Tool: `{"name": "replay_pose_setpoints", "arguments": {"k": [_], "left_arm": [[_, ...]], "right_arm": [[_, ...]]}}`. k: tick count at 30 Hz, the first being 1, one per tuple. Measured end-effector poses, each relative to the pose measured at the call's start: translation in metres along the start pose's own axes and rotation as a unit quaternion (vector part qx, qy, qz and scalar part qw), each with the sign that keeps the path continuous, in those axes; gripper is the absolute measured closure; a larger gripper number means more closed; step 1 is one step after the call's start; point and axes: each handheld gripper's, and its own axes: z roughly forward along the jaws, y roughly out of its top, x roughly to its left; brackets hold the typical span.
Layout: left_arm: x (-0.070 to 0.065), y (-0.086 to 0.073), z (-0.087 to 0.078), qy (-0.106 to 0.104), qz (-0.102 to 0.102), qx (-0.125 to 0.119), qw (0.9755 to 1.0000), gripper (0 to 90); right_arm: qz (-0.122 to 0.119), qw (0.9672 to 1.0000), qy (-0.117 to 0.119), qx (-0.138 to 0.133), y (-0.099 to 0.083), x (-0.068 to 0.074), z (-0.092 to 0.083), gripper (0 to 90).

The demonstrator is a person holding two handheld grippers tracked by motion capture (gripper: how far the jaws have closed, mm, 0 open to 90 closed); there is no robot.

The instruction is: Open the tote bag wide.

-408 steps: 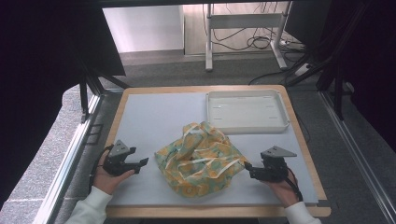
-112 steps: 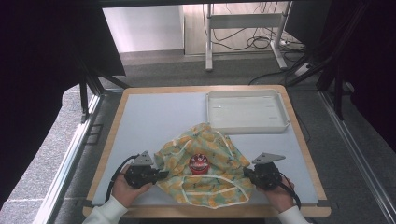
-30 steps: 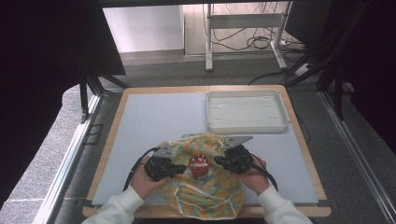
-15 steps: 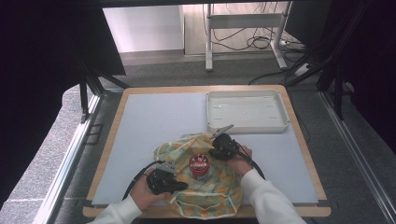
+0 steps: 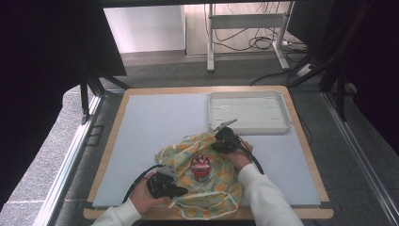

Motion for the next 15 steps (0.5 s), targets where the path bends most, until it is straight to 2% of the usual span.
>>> {"name": "replay_pose_setpoints", "arguments": {"k": [3,8,10,14,15], "left_arm": [[-0.001,0.002,-0.005,0.003,0.011,-0.005,0.9999,90.0],[-0.007,0.008,-0.025,0.013,0.014,-0.055,0.9983,90.0],[-0.007,0.009,-0.032,0.022,0.022,-0.064,0.9975,90.0],[-0.001,0.008,-0.043,0.035,0.011,-0.084,0.9958,89.8],[0.001,0.008,-0.045,0.039,0.003,-0.093,0.9949,89.7]], "right_arm": [[-0.001,0.9999,0.012,-0.012,-0.002,0.003,-0.007,89.0],[-0.02,0.9983,0.02,-0.052,-0.002,0.017,-0.036,89.0],[-0.029,0.997,0.023,-0.068,-0.006,0.022,-0.05,89.0],[-0.037,0.995,0.025,-0.089,-0.018,0.026,-0.071,89.0],[-0.036,0.9945,0.025,-0.095,-0.021,0.026,-0.076,89.0]]}}
